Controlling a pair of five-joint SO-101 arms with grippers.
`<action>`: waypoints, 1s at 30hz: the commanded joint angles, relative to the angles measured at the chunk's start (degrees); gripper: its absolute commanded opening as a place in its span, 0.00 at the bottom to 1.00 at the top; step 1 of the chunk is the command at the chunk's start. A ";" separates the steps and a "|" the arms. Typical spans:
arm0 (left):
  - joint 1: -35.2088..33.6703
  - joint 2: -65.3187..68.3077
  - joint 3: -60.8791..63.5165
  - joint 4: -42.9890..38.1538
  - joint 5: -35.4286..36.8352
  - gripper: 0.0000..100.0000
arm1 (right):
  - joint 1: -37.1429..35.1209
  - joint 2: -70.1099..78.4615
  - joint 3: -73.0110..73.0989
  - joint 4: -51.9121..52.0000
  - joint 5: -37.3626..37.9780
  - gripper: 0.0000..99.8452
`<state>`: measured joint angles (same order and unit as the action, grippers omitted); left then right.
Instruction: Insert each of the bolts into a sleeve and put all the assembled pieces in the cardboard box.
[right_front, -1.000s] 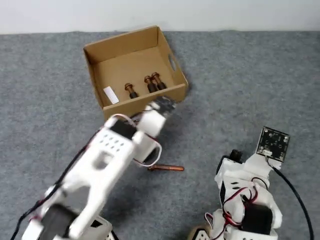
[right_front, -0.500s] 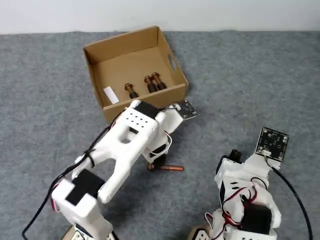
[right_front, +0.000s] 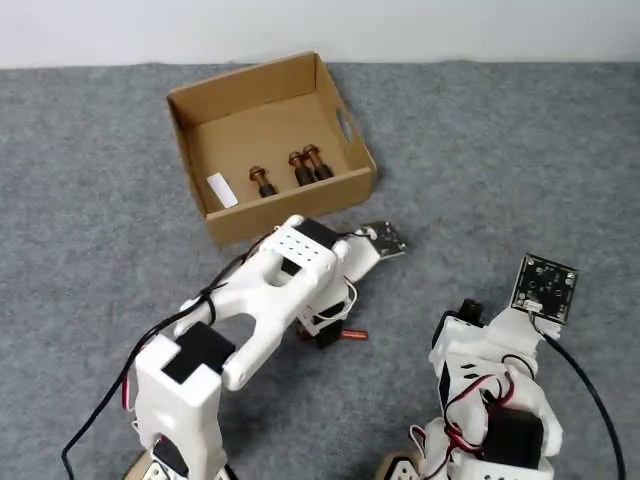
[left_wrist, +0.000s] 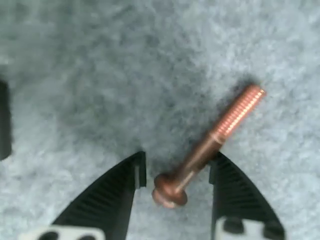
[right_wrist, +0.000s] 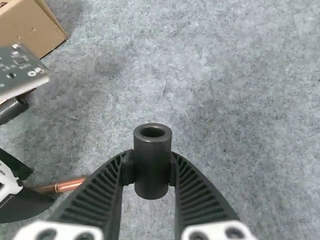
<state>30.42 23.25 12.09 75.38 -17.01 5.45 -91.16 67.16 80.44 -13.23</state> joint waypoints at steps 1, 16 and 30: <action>1.76 2.46 -1.45 0.00 2.55 0.12 | 0.48 -0.48 -0.35 -1.45 0.53 0.01; 1.49 2.64 -11.30 15.82 24.26 0.01 | 0.66 -0.48 -0.35 -1.45 0.35 0.01; -3.87 -7.12 -17.54 22.68 44.92 0.00 | 0.66 -0.48 -0.35 -1.45 0.26 0.01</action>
<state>27.08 24.22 -3.12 97.01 24.04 5.45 -91.16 67.16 80.44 -13.23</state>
